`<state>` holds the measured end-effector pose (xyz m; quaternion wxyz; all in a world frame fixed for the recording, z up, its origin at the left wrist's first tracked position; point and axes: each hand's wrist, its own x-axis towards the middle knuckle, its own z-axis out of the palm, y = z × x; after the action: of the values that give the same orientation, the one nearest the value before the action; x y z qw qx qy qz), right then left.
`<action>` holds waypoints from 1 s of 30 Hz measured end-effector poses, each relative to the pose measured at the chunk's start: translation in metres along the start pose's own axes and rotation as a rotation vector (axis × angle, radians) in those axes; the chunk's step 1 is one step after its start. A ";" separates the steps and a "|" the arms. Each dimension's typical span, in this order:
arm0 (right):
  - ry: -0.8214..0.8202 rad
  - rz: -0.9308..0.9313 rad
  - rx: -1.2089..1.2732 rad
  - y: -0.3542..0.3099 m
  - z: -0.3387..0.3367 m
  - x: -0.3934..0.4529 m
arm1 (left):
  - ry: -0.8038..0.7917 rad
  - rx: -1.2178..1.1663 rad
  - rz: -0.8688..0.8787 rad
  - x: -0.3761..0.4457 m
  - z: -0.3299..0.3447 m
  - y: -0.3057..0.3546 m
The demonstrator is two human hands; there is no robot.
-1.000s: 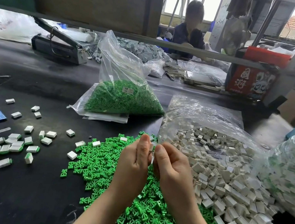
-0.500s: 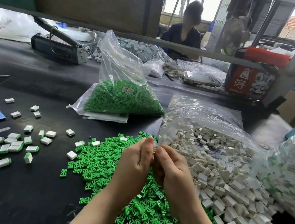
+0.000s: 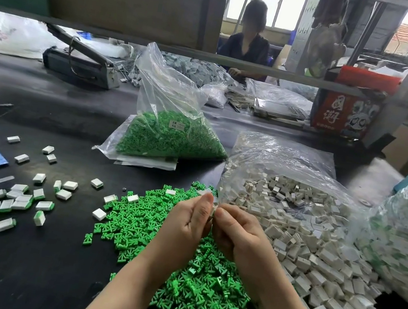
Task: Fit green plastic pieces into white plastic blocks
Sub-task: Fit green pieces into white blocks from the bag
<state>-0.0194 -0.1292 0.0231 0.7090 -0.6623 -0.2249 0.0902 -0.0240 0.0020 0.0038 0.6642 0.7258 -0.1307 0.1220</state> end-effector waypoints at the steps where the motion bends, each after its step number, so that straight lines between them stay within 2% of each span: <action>1: -0.009 0.020 0.003 0.000 -0.002 0.000 | -0.019 -0.018 -0.014 0.000 -0.001 0.000; 5: 0.015 0.025 -0.043 0.003 -0.001 0.001 | -0.039 -0.081 -0.062 -0.001 0.000 0.002; 12: 0.208 -0.090 -0.131 0.009 0.020 0.006 | 0.148 -0.066 -0.042 -0.001 0.012 0.005; 16: 0.184 -0.078 -0.184 0.006 0.016 0.004 | 0.165 -0.004 -0.013 0.000 0.012 0.000; 21: 0.123 -0.032 -0.076 0.005 0.011 0.002 | 0.127 0.066 0.002 0.001 0.008 -0.002; 26: 0.139 -0.106 -0.120 0.005 0.013 0.003 | 0.054 -0.009 -0.031 -0.002 0.005 0.000; 30: 0.111 -0.126 -0.037 0.001 0.009 0.005 | -0.059 -0.086 -0.066 -0.002 0.000 0.004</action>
<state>-0.0185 -0.1193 0.0233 0.7124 -0.6637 -0.2280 0.0047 -0.0273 0.0022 0.0065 0.6943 0.7038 -0.1315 0.0728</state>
